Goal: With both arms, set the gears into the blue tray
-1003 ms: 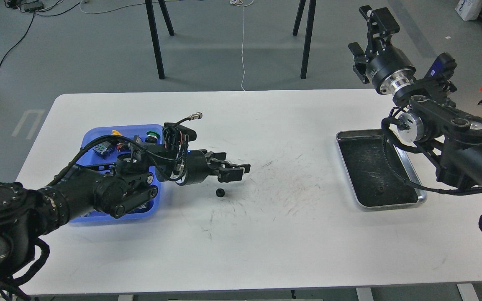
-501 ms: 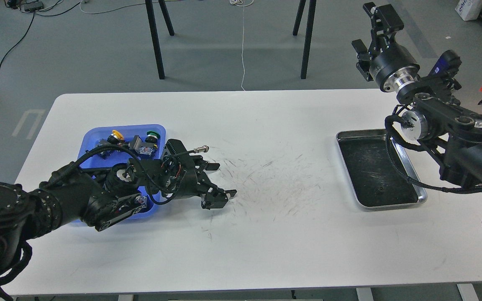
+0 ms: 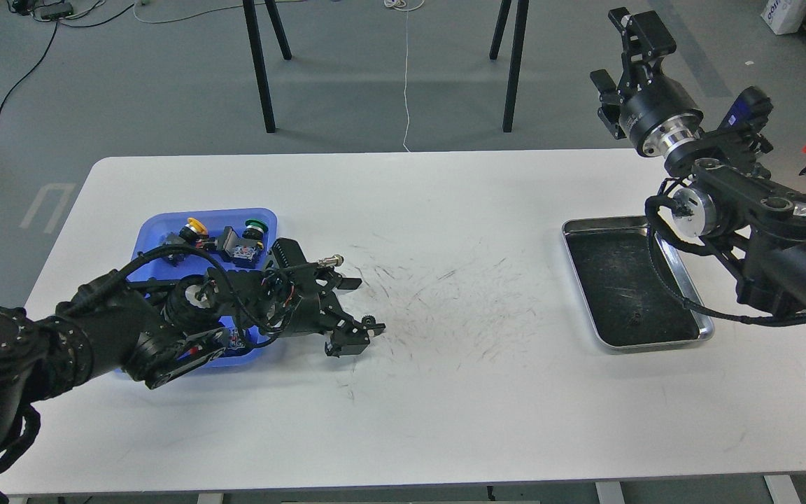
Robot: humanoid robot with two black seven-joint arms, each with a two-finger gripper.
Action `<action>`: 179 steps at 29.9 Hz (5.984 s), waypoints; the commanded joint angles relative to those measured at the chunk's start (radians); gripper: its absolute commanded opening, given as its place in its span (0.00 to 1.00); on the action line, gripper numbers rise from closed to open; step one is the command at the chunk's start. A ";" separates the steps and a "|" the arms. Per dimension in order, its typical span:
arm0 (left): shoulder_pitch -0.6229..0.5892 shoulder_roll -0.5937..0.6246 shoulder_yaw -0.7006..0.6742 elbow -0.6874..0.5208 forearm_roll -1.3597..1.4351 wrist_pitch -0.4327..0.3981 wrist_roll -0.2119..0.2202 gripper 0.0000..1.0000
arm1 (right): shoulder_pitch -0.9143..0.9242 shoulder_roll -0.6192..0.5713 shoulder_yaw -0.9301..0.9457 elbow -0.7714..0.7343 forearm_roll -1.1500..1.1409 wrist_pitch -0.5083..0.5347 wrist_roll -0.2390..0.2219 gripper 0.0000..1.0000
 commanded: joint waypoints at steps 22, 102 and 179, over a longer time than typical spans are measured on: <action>-0.008 0.038 0.055 -0.039 0.029 0.069 0.000 0.49 | 0.006 0.009 -0.003 -0.003 -0.008 -0.001 0.000 0.97; -0.136 0.153 -0.123 -0.096 -0.391 -0.075 0.000 0.15 | -0.128 0.031 0.002 0.006 -0.003 -0.002 0.000 0.97; -0.097 0.488 0.204 -0.085 -0.198 -0.121 0.000 0.20 | -0.131 0.037 0.026 -0.003 -0.005 -0.002 0.000 0.97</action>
